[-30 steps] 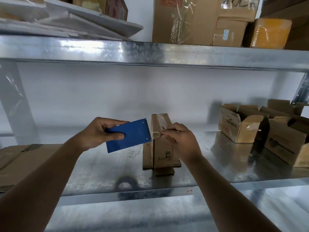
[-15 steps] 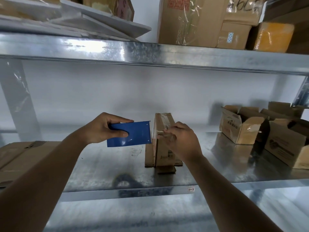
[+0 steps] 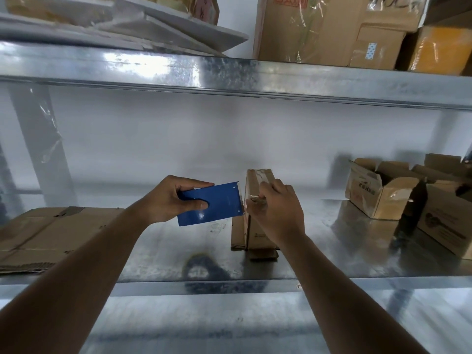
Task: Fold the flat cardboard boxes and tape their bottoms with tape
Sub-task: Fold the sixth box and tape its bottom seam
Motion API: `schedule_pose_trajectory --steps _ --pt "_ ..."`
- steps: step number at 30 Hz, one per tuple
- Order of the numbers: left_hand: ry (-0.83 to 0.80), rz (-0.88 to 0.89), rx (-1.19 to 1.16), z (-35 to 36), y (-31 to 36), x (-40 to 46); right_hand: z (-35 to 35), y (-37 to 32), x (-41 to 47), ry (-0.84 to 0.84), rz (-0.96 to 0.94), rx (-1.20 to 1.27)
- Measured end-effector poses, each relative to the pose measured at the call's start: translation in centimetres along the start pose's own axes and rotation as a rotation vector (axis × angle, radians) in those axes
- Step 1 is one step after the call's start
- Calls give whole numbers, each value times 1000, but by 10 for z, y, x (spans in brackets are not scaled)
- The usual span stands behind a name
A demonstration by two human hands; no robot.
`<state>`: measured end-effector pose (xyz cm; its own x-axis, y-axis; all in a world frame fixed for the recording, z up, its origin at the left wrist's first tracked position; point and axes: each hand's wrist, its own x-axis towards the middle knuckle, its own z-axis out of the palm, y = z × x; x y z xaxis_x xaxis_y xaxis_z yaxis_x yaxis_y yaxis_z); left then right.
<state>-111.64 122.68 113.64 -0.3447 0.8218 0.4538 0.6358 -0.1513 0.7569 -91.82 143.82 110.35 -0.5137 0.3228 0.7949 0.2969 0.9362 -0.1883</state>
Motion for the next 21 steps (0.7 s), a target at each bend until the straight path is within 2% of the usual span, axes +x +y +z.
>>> schedule_pose_trajectory --steps 10,21 --pt "14 8 94 1 5 3 1 -3 2 13 32 -29" --pt "26 10 -36 0 -7 -10 3 -2 5 -10 37 9"
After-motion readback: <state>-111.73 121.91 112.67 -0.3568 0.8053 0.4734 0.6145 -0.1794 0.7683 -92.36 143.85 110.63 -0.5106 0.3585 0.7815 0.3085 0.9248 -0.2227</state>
